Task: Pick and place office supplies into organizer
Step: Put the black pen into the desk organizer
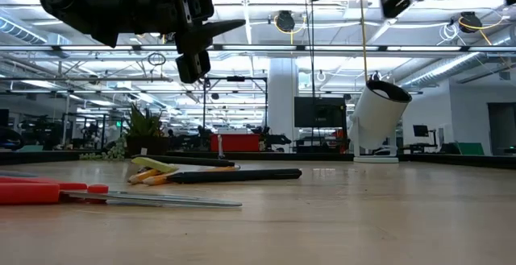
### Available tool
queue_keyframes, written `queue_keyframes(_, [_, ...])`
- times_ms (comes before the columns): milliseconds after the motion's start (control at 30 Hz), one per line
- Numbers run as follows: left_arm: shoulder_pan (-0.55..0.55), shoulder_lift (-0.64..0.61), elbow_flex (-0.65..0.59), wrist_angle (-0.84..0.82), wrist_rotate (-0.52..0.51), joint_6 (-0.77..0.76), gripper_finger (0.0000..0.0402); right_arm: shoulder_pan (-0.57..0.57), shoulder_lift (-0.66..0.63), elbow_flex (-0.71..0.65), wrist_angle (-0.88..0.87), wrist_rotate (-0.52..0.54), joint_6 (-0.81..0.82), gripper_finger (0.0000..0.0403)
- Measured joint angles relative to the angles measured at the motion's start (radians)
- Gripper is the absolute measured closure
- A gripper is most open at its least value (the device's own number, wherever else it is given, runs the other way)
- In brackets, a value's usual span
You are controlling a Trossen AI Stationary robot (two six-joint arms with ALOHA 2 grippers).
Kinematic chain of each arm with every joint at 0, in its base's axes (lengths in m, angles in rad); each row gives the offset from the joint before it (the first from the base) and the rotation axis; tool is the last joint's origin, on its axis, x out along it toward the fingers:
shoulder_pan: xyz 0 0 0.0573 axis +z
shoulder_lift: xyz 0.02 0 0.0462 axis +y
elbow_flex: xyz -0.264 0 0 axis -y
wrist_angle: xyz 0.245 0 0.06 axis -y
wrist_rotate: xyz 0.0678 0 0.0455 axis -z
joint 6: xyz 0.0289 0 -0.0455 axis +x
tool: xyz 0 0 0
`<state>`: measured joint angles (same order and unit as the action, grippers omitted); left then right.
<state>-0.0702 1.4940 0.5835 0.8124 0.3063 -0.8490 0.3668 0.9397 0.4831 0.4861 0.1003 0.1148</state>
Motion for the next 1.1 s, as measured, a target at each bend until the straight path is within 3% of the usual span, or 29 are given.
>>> queue_keyframes(133, [0.0, 0.0, 0.0, 0.003, -0.044, -0.003, 0.0236, 0.08, -0.134, 0.0, -0.145, -0.024, -0.037, 0.0371])
queue_keyframes(567, [-0.01, 0.0, 0.0, 0.006, -0.255, -0.042, 0.0236, 0.354, -0.453, 0.0, -0.505, 0.003, 0.082, 0.0375])
queue_keyframes(1100, [-0.035, 0.0, 0.0, 0.013, -0.535, -0.122, 0.0236, 0.712, -0.489, 0.158, -0.877, -0.014, 0.141, 0.0374])
